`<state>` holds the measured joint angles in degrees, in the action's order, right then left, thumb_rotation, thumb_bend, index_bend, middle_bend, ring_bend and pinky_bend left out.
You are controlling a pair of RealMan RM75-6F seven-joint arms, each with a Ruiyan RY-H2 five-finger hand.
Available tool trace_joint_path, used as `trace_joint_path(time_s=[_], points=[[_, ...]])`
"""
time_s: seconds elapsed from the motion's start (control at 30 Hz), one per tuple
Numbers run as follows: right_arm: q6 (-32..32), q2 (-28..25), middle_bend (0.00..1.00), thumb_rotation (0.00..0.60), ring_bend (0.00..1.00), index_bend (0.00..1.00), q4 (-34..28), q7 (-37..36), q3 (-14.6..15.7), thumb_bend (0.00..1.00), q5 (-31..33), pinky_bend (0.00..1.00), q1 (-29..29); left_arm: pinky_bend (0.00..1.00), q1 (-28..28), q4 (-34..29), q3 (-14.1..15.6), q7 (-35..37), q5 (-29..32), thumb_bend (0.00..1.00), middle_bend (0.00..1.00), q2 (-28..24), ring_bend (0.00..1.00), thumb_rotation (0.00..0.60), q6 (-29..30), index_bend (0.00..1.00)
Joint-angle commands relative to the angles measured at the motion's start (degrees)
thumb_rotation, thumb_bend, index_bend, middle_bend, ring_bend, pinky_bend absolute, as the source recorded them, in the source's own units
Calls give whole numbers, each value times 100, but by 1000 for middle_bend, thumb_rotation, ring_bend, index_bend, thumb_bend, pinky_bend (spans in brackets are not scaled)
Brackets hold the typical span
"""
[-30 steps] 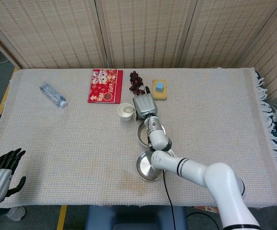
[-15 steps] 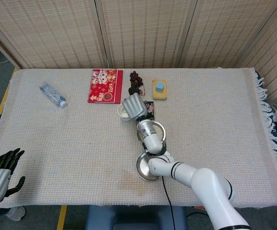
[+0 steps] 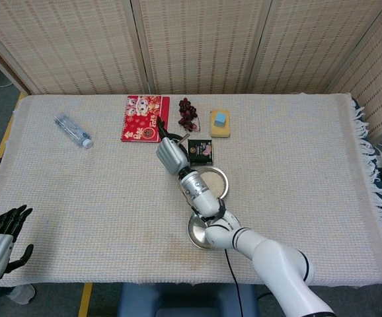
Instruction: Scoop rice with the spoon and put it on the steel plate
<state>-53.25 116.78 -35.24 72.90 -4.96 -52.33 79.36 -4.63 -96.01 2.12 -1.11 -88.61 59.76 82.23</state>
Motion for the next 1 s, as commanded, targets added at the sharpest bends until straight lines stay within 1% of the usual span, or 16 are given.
trace_joint_path(time_s=[0.03, 0.13, 0.2, 0.33, 0.43, 0.5, 0.53, 0.57, 0.63, 0.67, 0.73, 0.77, 0.8, 0.87, 1.0], points=[[-54, -26, 560, 600, 136, 935, -18, 177, 51, 377, -224, 15, -68, 99, 3, -13, 13, 37, -12, 419, 0, -12, 0, 600, -8, 0], [-16, -132, 560, 600, 136, 935, -160, 290, 78, 377, -384, 15, -169, 100, 6, -37, 52, 193, -84, 419, 0, -81, 0, 600, -12, 0], [-77, -201, 560, 600, 137, 935, -274, 337, 46, 377, -432, 15, -242, 100, 27, -20, 43, 165, -91, 419, 0, -81, 0, 600, 42, 0], [-539, -435, 560, 600, 136, 932, -725, 41, -263, 377, -468, 15, -463, 100, 67, 9, 34, 92, -81, 418, 0, -47, 0, 600, 108, 0], [-1065, -772, 560, 600, 136, 924, -1336, -551, -536, 377, -560, 15, -756, 101, 83, 26, 12, 31, -37, 418, 0, -20, 0, 600, 125, 0], [-1422, -1089, 560, 600, 136, 918, -1952, -1119, -715, 377, -596, 15, -1075, 100, 101, 13, -3, -10, -13, 418, 0, -11, 0, 600, 156, 0], [-1541, -1248, 560, 600, 136, 915, -2270, -1375, -765, 377, -612, 15, -1231, 100, 108, 9, -11, -29, -3, 417, 0, -6, 0, 600, 170, 0], [-1652, -1485, 560, 600, 136, 914, -2748, -1705, -813, 377, -606, 15, -1458, 100, 116, 11, -21, -53, 19, 417, 0, 4, 0, 600, 178, 0], [-1760, -1869, 560, 600, 136, 910, -3546, -2108, -826, 377, -564, 15, -1809, 100, 118, 30, -39, -96, 55, 418, 0, 27, 0, 600, 175, 0], [-1790, -2149, 560, 600, 136, 908, -4102, -2347, -782, 377, -549, 15, -2042, 100, 120, 42, -45, -119, 67, 418, 0, 40, 0, 600, 175, 0], [-1868, -2557, 560, 600, 136, 906, -4874, -2643, -651, 377, -595, 15, -2378, 101, 126, 55, -43, -132, 75, 419, 0, 45, 0, 600, 171, 0], [-1926, -2806, 560, 600, 136, 906, -5319, -2841, -514, 377, -704, 15, -2589, 101, 112, 66, -55, -166, 101, 419, 0, 67, 0, 600, 141, 0], [-1978, -2974, 560, 600, 136, 906, -5608, -2981, -394, 377, -811, 15, -2741, 101, 94, 54, -65, -205, 108, 419, 0, 86, 0, 600, 117, 0], [-2112, -3282, 560, 600, 136, 906, -6127, -3282, -85, 377, -1141, 15, -3066, 101, 59, -13, -86, -348, 161, 419, 0, 120, 0, 600, 48, 0], [-2179, -3550, 560, 600, 136, 905, -6589, -3749, 447, 377, -1711, 15, -3502, 101, 31, -28, -109, -486, 236, 419, 0, 167, 0, 600, -22, 0]])
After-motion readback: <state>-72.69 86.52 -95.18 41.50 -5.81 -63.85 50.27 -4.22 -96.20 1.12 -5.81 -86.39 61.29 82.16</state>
